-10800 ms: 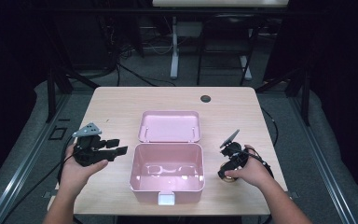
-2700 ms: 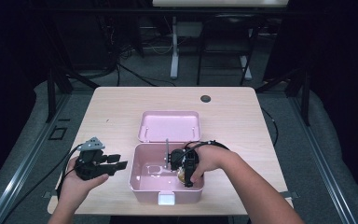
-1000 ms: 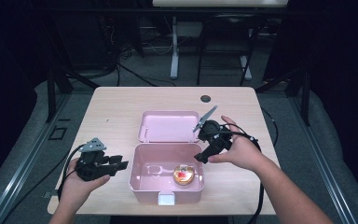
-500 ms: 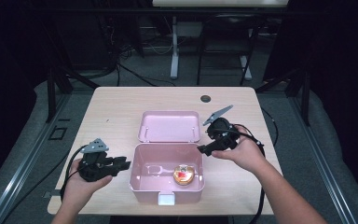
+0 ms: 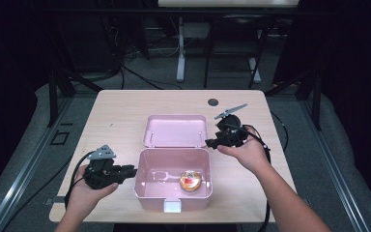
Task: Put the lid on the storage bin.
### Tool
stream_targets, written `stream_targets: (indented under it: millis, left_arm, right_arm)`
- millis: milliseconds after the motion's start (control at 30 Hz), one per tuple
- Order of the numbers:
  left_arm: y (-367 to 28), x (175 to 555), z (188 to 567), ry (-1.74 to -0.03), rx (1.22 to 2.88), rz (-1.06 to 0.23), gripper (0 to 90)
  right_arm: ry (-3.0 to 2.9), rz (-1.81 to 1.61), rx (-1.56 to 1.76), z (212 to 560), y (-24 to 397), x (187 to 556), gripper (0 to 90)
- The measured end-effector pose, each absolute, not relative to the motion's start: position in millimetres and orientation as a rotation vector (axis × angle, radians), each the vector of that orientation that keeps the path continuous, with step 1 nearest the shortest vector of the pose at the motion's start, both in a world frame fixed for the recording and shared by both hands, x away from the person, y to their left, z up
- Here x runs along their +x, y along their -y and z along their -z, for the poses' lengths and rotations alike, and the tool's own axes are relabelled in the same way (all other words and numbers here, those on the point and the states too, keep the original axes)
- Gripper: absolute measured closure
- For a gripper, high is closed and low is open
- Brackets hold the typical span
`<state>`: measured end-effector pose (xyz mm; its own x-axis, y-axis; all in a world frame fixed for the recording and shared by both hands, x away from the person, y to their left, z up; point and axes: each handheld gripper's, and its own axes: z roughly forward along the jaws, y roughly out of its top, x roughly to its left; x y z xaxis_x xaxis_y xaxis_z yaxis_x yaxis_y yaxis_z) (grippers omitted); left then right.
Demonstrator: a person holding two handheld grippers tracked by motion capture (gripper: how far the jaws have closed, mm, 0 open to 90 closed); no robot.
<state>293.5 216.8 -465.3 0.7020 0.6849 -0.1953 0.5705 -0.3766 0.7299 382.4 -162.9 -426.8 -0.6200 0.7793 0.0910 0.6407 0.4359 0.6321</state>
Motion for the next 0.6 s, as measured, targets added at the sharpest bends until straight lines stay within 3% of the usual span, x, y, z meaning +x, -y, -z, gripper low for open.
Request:
stream_targets:
  millis: [600]
  left_arm:
    - [-216, 293, 464, -0.944, 2.049, -0.183, 77.9]
  right_arm:
    - [-2.326, -0.999, 1.413, 444, 142, 402, 49.9]
